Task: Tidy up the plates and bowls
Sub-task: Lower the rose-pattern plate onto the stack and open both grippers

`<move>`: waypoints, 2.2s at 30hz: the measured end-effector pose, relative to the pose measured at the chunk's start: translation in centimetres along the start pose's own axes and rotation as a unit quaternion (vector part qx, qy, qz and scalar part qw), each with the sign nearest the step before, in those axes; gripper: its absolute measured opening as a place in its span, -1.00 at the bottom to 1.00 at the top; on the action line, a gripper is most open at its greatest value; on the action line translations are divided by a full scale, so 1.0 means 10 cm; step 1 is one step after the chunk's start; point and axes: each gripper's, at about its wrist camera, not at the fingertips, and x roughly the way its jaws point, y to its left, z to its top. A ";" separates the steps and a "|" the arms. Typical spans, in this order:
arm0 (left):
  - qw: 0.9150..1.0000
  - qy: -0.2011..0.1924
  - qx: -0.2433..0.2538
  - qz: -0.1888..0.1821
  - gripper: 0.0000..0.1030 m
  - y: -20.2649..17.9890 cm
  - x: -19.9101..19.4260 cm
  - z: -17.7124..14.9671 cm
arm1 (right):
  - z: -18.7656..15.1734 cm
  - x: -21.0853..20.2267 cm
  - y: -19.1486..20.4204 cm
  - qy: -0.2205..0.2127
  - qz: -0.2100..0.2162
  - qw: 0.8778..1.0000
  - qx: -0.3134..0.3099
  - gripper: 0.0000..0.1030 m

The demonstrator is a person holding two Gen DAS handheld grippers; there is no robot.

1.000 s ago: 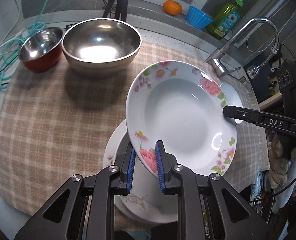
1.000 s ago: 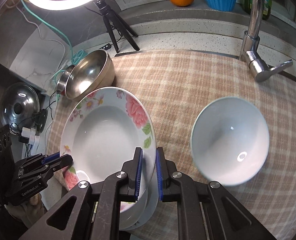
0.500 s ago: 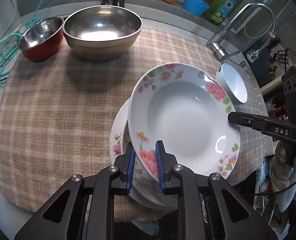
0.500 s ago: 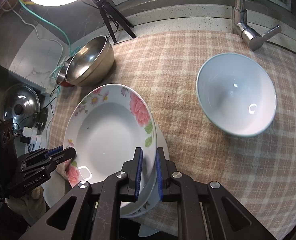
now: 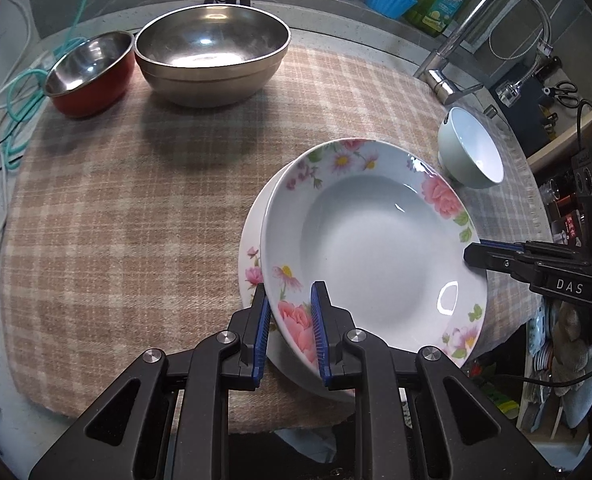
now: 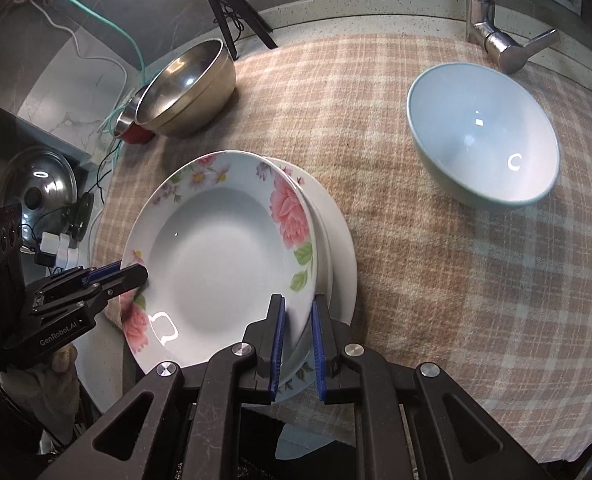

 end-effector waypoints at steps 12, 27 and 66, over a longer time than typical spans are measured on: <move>1.000 0.013 -0.002 0.007 -0.60 0.01 0.10 -0.06 | -0.05 0.04 0.10 0.000 -0.026 0.999 -0.023 -0.77; 1.000 0.011 0.002 0.008 -0.59 0.02 0.11 -0.05 | -0.07 0.06 0.24 -0.003 -0.071 0.996 -0.051 -0.69; 0.999 0.003 0.028 0.041 -0.56 -0.10 0.18 -0.02 | -0.13 -0.02 0.18 -0.027 -0.066 0.997 -0.027 -0.52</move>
